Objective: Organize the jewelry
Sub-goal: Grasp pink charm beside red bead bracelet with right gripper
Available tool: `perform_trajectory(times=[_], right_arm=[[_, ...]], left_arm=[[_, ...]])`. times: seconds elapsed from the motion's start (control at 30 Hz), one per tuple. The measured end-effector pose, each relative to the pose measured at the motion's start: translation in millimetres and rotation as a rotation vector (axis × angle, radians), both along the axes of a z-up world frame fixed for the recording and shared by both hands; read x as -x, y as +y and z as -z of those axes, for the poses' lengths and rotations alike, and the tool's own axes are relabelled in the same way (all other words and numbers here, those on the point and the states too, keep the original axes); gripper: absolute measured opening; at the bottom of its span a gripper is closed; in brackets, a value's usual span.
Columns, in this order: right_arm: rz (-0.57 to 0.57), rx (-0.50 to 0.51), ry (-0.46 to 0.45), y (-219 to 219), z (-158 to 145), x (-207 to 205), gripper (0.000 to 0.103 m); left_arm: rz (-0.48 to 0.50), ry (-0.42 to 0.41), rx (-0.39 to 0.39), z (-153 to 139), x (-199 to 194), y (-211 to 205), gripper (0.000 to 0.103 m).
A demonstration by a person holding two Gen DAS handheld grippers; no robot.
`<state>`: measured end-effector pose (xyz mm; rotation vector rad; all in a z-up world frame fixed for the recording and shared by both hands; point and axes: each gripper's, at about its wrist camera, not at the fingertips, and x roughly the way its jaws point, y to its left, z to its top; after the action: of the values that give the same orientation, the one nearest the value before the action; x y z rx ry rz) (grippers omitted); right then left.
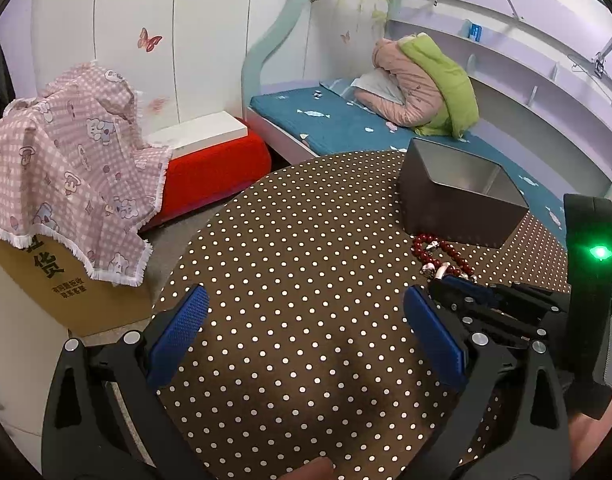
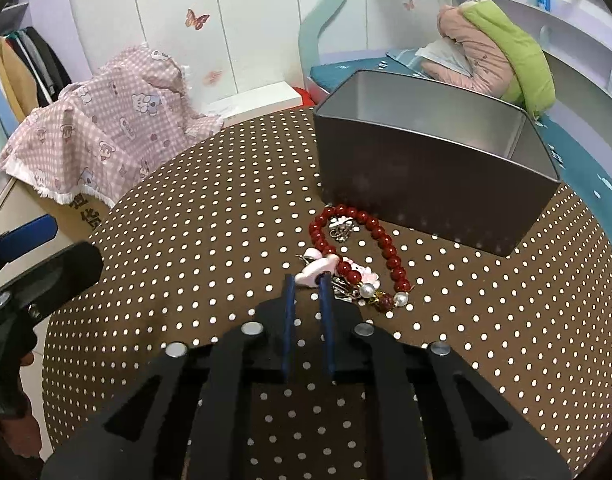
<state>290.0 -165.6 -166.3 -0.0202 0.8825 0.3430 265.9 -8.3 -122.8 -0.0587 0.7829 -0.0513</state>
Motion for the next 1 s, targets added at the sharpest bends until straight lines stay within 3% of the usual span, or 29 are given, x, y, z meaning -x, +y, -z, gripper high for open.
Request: perform_trajectory(times=[0.13, 0.27, 0.3, 0.37, 0.43, 0.7, 1.0], right_arm=[[0.026, 0.002, -0.015, 0.1, -1.7, -0.3, 0.028], [0.033, 0.020, -0.009, 1.0, 0.1, -4.4, 0.029], [0.023, 0.016, -0.007, 0.2, 0.4, -4.6, 0.028], [0.001, 0.002, -0.002, -3.9, 0.9, -4.5, 0.009], [-0.009, -0.014, -0.006, -10.0, -0.6, -1.9, 0.005], [-0.015, -0.111, -0.003, -39.6, -9.0, 14.2, 0.004], [0.015, -0.234, -0.030, -84.4, -38.3, 33.8, 0.004]], left_arm=[[0.000, 0.001, -0.001, 0.6, -0.6, -0.3, 0.098], [0.003, 0.004, 0.001, 3.1, -1.7, -2.5, 0.098], [0.005, 0.005, 0.000, 3.8, -2.1, -2.5, 0.098], [0.010, 0.004, -0.001, 4.4, -1.8, -4.0, 0.098], [0.014, 0.006, -0.002, 4.5, -4.4, -6.1, 0.098], [0.046, 0.006, -0.004, 5.1, -12.2, -20.3, 0.098], [0.112, 0.013, -0.016, 11.2, -26.6, -47.5, 0.098]])
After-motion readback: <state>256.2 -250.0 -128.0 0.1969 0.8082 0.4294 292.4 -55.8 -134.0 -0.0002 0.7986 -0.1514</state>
